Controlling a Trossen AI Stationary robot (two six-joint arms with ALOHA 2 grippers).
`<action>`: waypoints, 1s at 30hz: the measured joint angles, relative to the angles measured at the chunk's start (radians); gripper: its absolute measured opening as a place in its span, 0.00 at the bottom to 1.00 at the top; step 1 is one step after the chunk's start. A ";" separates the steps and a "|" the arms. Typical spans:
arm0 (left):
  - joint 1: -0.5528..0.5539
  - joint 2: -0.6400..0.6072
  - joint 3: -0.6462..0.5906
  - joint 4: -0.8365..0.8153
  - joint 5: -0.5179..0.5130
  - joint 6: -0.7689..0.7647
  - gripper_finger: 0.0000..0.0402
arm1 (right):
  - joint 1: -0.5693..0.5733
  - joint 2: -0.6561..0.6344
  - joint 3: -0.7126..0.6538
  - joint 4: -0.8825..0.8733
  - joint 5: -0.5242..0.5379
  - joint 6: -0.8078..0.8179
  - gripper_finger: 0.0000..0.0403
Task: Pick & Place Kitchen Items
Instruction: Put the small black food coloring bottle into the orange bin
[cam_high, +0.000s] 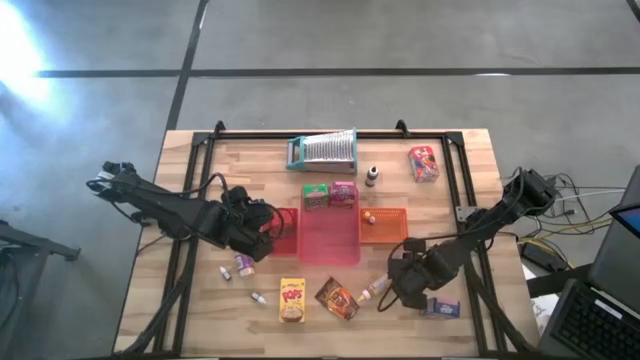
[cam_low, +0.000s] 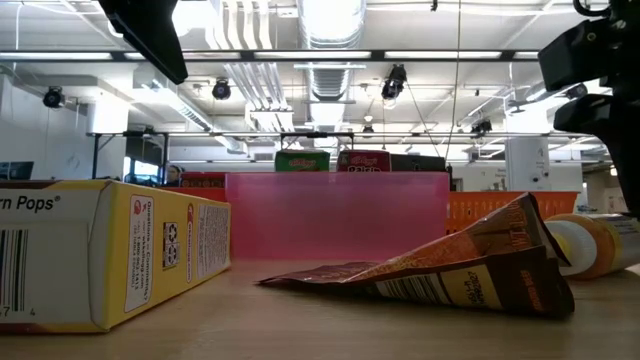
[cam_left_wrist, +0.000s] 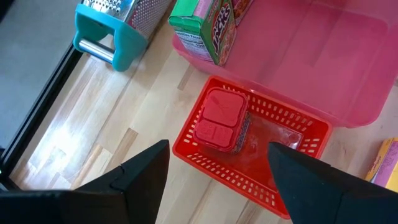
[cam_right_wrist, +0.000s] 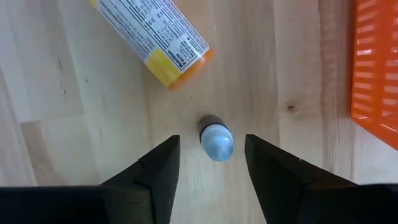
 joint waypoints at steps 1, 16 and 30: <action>0.000 0.000 0.000 0.000 0.000 0.000 0.69 | -0.001 0.000 0.000 0.002 0.000 -0.003 0.42; 0.000 0.000 0.000 0.000 0.000 0.000 0.69 | -0.031 0.000 -0.012 0.012 -0.028 -0.016 0.29; 0.000 0.000 0.000 0.000 0.000 0.000 0.69 | -0.031 -0.001 -0.045 0.024 -0.025 -0.015 0.20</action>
